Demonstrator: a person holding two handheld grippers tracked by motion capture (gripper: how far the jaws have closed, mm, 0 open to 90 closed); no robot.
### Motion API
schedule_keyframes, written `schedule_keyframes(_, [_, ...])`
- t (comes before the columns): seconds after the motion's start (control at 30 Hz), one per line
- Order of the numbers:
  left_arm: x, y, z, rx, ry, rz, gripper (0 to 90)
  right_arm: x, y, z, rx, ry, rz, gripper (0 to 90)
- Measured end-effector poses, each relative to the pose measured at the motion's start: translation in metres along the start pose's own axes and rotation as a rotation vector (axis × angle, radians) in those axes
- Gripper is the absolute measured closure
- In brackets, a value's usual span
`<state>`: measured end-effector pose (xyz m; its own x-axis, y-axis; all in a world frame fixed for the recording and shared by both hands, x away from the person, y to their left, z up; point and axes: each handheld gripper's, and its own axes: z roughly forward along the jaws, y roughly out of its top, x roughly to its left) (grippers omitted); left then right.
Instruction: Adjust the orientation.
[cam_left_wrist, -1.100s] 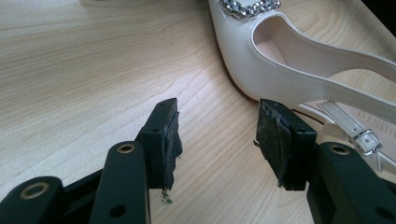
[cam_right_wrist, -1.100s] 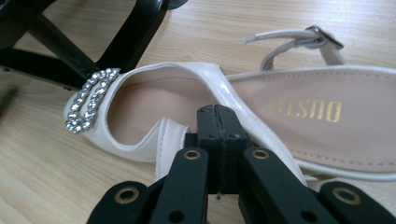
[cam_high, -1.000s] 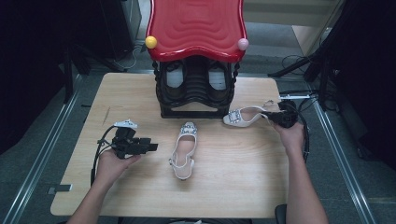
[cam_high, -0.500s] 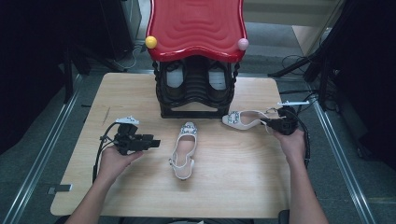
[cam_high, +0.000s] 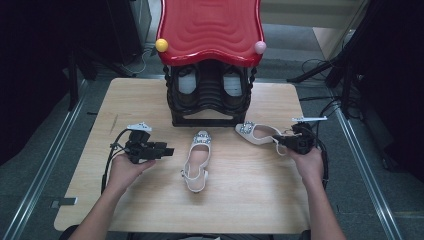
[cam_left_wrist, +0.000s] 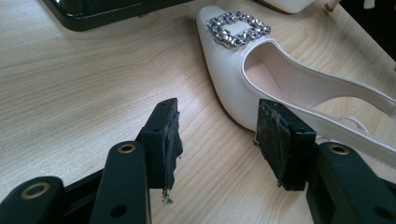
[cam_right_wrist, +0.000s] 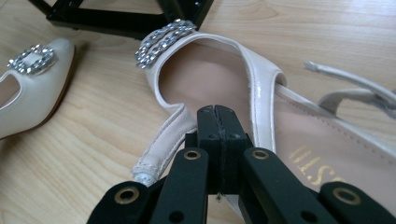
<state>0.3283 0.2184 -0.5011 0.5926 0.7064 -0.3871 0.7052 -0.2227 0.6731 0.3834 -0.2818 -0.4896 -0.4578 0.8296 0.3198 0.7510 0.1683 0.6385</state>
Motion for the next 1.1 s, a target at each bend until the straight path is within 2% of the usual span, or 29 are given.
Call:
schedule_keyframes(0.1, [0.001,0.000,-0.001,-0.011,0.001,-0.001,49.8,0.008,-0.004,-0.001,-0.003,0.008,-0.010,90.0])
schedule_keyframes(0.17, [0.001,0.003,0.000,0.009,0.007,0.006,49.8,0.013,-0.006,-0.003,0.005,-0.042,-0.051,90.0])
schedule_keyframes(0.23, [0.001,0.003,0.001,0.008,0.011,0.009,49.8,0.013,-0.006,-0.004,0.000,-0.056,-0.064,90.0])
schedule_keyframes(0.3, [0.001,0.003,0.001,0.013,0.008,0.013,49.8,0.010,-0.006,-0.007,-0.022,-0.049,-0.060,90.0])
schedule_keyframes(0.37, [0.001,0.003,0.002,0.016,0.011,0.016,49.8,0.010,-0.005,-0.015,-0.053,-0.054,-0.067,86.0])
schedule_keyframes(0.5, [0.001,0.003,0.001,0.012,0.019,0.011,49.8,0.012,-0.002,-0.025,-0.107,-0.059,-0.094,84.2])
schedule_keyframes(0.53, [0.001,0.003,0.001,0.013,0.022,0.010,49.7,0.014,0.000,-0.032,-0.140,-0.042,-0.099,82.2])
schedule_keyframes(0.6, [0.002,0.003,0.001,0.015,0.021,0.011,49.8,0.016,0.000,-0.033,-0.153,-0.038,-0.106,81.5])
schedule_keyframes(0.63, [0.001,0.003,0.002,0.016,0.019,0.011,49.7,0.018,0.000,-0.033,-0.161,-0.028,-0.128,78.7])
schedule_keyframes(0.73, [0.001,0.003,0.003,0.019,0.018,0.013,49.7,0.019,-0.002,-0.025,-0.140,-0.029,-0.143,75.0])
schedule_keyframes(0.83, [0.001,0.002,0.003,0.022,0.020,0.013,49.7,0.018,-0.003,-0.017,-0.116,-0.032,-0.149,75.0])
schedule_keyframes(0.87, [0.001,0.002,0.003,0.023,0.019,0.013,49.6,0.017,-0.003,-0.010,-0.093,-0.022,-0.146,75.1])
schedule_keyframes(0.97, [0.001,0.002,0.004,0.033,0.018,0.015,49.6,0.016,-0.004,-0.001,-0.068,-0.008,-0.144,75.6])
schedule_keyframes(1.1, [0.001,0.002,0.004,0.035,0.023,0.019,49.6,0.018,-0.004,0.004,-0.047,-0.006,-0.157,77.0])
